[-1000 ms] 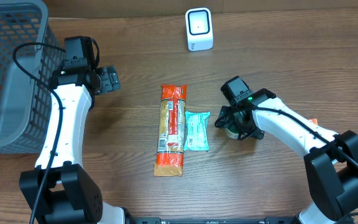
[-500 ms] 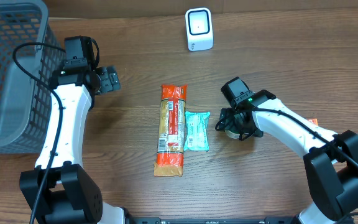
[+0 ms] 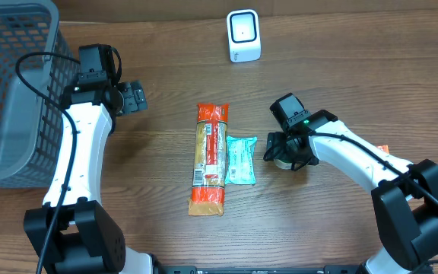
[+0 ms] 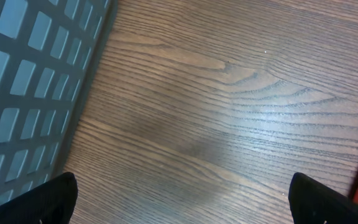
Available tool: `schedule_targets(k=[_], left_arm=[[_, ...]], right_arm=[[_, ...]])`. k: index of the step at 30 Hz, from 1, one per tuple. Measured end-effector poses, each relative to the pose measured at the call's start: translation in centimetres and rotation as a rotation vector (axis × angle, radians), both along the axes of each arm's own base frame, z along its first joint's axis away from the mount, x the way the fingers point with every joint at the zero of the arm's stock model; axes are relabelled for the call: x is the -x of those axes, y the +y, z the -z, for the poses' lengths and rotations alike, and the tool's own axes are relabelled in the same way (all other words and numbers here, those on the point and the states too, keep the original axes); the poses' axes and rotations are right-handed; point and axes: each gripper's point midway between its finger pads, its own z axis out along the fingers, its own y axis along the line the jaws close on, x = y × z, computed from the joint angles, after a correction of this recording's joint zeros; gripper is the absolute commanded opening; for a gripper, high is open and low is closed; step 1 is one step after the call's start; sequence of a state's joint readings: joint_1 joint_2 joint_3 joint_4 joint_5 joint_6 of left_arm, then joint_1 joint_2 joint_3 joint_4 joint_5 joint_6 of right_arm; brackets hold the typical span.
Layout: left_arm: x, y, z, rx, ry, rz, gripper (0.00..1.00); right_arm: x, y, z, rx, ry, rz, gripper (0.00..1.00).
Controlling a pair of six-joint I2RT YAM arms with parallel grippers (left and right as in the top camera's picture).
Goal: Scan the item barcode
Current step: 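Close the right gripper on the jar and begin lifting, then lift the green-capped jar slightly with the right gripper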
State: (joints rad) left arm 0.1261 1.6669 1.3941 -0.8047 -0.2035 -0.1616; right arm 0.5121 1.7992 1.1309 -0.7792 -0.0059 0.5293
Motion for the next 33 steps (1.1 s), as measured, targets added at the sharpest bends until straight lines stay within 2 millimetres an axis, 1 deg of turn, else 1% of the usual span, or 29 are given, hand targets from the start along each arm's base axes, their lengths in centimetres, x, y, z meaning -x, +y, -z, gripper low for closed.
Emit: schedule_targets(k=[9, 33], left_arm=[[0.0, -0.01, 0.0, 0.0, 0.0, 0.0, 1.0], [0.0, 0.0, 0.0, 0.0, 0.0, 0.0, 1.0]], right_arm=[[0.15, 0.32, -0.02, -0.017, 0.008, -0.01, 0.81], [-0.05, 0.5, -0.07, -0.022, -0.003, -0.036, 0.82]])
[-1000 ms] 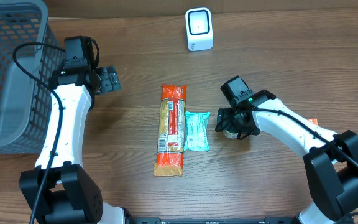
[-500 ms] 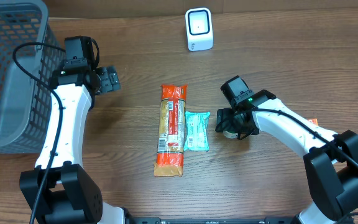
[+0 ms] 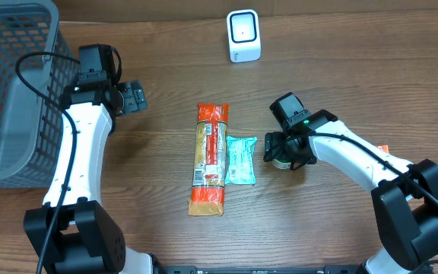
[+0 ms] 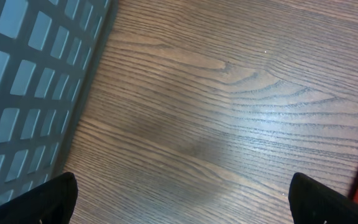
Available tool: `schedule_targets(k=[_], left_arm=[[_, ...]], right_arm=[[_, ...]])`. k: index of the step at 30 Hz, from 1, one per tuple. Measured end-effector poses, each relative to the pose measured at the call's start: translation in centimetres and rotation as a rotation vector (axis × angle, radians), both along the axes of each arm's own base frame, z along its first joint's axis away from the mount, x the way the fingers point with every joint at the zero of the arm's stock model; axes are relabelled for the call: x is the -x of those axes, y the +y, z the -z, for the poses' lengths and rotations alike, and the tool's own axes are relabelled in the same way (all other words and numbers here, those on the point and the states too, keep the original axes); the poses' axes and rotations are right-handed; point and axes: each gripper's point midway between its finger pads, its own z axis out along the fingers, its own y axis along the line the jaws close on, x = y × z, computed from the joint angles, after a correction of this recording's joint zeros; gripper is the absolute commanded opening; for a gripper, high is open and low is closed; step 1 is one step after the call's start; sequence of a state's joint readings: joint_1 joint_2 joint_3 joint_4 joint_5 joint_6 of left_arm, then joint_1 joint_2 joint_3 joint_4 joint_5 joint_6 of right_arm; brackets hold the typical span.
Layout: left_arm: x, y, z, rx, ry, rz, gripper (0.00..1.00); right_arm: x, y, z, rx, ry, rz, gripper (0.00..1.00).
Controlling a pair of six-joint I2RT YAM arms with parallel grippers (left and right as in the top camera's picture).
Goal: Scan the item barcode
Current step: 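Lift the green-capped jar slightly with the right gripper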
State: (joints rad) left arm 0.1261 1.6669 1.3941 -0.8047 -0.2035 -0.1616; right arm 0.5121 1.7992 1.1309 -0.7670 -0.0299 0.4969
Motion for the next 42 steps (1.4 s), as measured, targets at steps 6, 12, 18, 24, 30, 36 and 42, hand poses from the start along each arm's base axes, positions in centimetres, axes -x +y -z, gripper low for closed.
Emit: schedule_targets(k=[6, 12, 18, 24, 30, 36, 42], left_arm=[[0.0, 0.0, 0.0, 0.0, 0.0, 0.0, 1.0], [0.0, 0.0, 0.0, 0.0, 0.0, 0.0, 1.0], [0.0, 0.0, 0.0, 0.0, 0.0, 0.0, 1.0], [0.0, 0.0, 0.0, 0.0, 0.0, 0.0, 1.0], [0.0, 0.0, 0.0, 0.0, 0.0, 0.0, 1.0], [0.0, 0.0, 0.0, 0.0, 0.0, 0.0, 1.0], [0.0, 0.0, 0.0, 0.0, 0.0, 0.0, 1.0]], right_arm=[[-0.03, 0.02, -0.01, -0.001, -0.001, -0.001, 0.87], [-0.17, 0.09, -0.04, -0.004, -0.007, -0.001, 0.88], [-0.18, 0.07, -0.04, -0.003, -0.008, 0.0, 0.86], [-0.22, 0.04, -0.04, -0.001, -0.01, 0.001, 0.86], [-0.22, 0.05, -0.04, -0.001, -0.01, 0.0, 0.86], [-0.36, 0.12, -0.07, -0.004, -0.015, 0.0, 0.86], [-0.25, 0.06, 0.18, -0.004, -0.015, 0.001, 0.9]])
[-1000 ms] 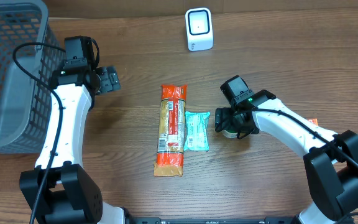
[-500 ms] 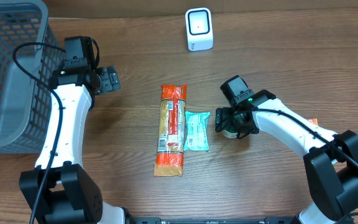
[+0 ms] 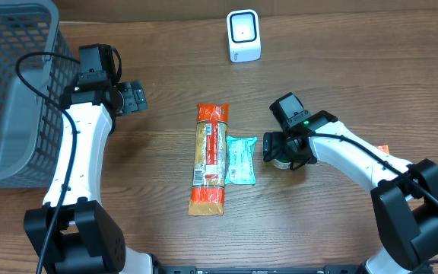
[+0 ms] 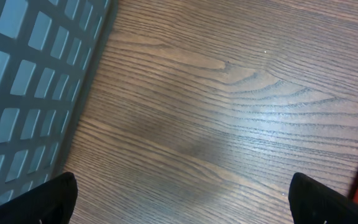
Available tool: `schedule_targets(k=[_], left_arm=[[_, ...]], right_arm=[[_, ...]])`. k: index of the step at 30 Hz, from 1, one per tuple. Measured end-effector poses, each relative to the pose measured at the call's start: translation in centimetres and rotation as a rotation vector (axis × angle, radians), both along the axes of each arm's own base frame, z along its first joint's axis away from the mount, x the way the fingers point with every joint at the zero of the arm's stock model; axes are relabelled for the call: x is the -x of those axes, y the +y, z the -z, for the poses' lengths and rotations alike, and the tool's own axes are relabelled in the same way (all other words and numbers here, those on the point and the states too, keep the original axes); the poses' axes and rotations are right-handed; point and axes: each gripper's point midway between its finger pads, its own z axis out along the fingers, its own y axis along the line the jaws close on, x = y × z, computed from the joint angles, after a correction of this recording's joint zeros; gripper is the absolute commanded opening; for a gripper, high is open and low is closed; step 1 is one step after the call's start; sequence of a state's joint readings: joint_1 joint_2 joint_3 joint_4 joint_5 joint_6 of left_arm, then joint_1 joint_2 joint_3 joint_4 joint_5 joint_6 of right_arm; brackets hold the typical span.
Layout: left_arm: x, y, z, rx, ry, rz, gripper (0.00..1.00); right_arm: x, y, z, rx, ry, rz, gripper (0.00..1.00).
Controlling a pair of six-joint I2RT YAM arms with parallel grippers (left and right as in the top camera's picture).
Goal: Scan the item barcode
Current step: 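Lift the green-capped jar slightly with the right gripper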
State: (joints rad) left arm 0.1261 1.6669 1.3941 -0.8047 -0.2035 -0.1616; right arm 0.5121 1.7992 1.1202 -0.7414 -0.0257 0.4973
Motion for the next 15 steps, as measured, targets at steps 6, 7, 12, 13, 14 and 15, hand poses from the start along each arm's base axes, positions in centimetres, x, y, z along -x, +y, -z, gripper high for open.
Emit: schedule_targets(k=[6, 7, 12, 13, 14, 15], left_arm=[[0.0, 0.0, 0.0, 0.0, 0.0, 0.0, 1.0], [0.0, 0.0, 0.0, 0.0, 0.0, 0.0, 1.0], [0.0, 0.0, 0.0, 0.0, 0.0, 0.0, 1.0], [0.0, 0.0, 0.0, 0.0, 0.0, 0.0, 1.0], [0.0, 0.0, 0.0, 0.0, 0.0, 0.0, 1.0], [0.0, 0.0, 0.0, 0.0, 0.0, 0.0, 1.0]], right_arm=[[-0.1, 0.0, 0.0, -0.001, -0.003, -0.003, 0.95], [0.0, 0.0, 0.0, 0.001, -0.002, -0.008, 0.95], [0.7, -0.4, 0.2, 0.022, 0.025, -0.034, 0.95], [0.9, -0.5, 0.2, 0.025, 0.03, -0.037, 0.96], [1.0, -0.6, 0.2, 0.029, 0.037, -0.039, 0.96], [1.0, -0.6, 0.1, 0.03, 0.038, -0.041, 0.96]])
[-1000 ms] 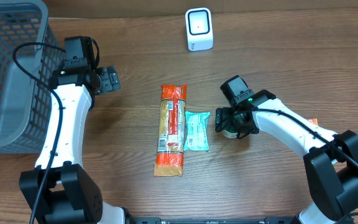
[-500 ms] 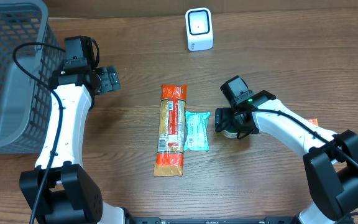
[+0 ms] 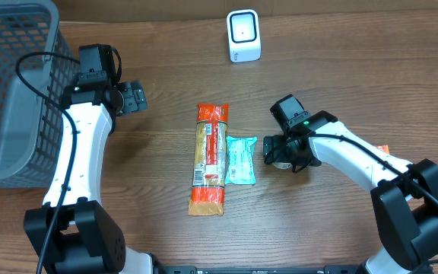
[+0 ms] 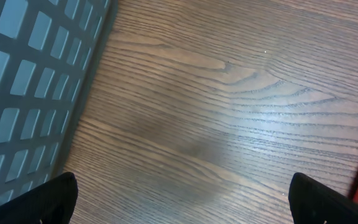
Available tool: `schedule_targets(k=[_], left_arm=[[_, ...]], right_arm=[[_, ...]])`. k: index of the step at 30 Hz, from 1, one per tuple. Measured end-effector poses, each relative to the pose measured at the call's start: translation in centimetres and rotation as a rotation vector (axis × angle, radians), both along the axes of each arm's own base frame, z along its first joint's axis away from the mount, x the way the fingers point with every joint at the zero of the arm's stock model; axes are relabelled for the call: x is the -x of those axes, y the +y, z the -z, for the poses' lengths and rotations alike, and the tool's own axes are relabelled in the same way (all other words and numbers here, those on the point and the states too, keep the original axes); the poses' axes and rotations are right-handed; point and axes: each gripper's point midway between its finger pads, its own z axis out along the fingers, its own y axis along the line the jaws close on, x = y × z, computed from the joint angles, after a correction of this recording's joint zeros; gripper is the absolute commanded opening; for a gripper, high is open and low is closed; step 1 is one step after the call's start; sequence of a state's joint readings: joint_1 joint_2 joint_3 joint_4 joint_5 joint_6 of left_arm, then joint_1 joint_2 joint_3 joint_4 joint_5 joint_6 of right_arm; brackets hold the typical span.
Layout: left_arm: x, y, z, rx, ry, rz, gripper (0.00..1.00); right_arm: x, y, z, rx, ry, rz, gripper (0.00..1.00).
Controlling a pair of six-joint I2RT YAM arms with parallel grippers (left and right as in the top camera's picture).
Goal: Scan the item barcode
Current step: 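Lift the green-capped jar slightly with the right gripper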
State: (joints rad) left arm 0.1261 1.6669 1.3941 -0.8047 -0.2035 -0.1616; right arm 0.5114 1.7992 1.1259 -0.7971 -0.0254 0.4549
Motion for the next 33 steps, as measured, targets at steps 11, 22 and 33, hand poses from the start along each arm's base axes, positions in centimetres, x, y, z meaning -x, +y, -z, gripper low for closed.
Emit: schedule_targets(k=[11, 22, 33], left_arm=[[0.0, 0.0, 0.0, 0.0, 0.0, 0.0, 1.0], [0.0, 0.0, 0.0, 0.0, 0.0, 0.0, 1.0], [0.0, 0.0, 0.0, 0.0, 0.0, 0.0, 1.0]], right_arm=[[-0.9, 0.2, -1.6, 0.011, -0.018, -0.008, 0.96], [-1.0, 0.4, -1.7, 0.031, -0.039, -0.021, 0.95], [-1.0, 1.1, -0.9, 0.055, -0.046, -0.045, 0.95]])
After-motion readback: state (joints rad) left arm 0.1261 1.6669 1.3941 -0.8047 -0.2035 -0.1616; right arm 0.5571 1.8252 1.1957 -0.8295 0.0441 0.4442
